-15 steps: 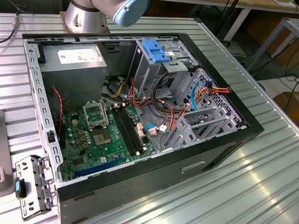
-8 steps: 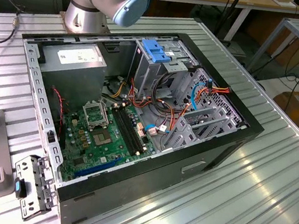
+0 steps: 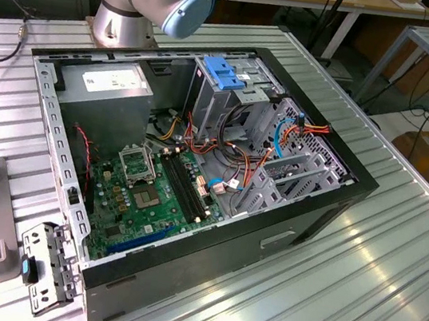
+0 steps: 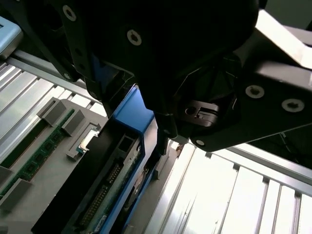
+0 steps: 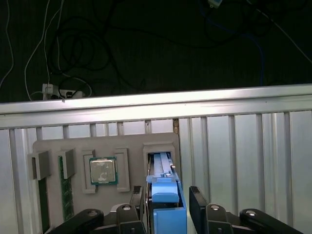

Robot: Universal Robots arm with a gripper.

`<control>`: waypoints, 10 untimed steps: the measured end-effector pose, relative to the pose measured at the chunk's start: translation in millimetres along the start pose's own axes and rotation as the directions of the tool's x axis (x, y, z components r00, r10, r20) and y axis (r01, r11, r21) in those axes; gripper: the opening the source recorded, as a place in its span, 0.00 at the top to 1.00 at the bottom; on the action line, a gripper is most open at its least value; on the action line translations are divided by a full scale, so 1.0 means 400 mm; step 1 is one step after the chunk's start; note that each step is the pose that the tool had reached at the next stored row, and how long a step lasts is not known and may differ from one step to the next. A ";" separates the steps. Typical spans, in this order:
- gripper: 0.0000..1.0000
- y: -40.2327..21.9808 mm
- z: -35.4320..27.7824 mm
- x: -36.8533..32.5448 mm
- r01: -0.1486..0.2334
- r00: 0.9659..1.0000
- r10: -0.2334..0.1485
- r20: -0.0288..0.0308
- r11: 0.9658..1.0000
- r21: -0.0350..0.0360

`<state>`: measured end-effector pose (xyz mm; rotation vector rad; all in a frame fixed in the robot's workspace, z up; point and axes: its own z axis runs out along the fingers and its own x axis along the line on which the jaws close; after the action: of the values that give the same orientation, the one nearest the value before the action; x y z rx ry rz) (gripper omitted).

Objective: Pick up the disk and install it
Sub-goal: 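Pick up the disk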

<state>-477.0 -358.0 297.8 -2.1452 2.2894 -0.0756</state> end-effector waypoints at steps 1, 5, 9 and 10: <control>0.51 0.000 0.000 0.000 0.000 1.000 0.000 0.000 1.000 0.000; 0.58 0.000 0.000 0.000 0.000 1.000 0.000 0.000 1.000 0.000; 0.63 0.000 0.000 0.000 0.000 1.000 0.000 0.000 1.000 0.000; 0.63 0.000 0.000 0.000 0.000 1.000 0.000 0.000 1.000 0.000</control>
<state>-477.0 -358.0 297.8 -2.1447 2.2899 -0.0756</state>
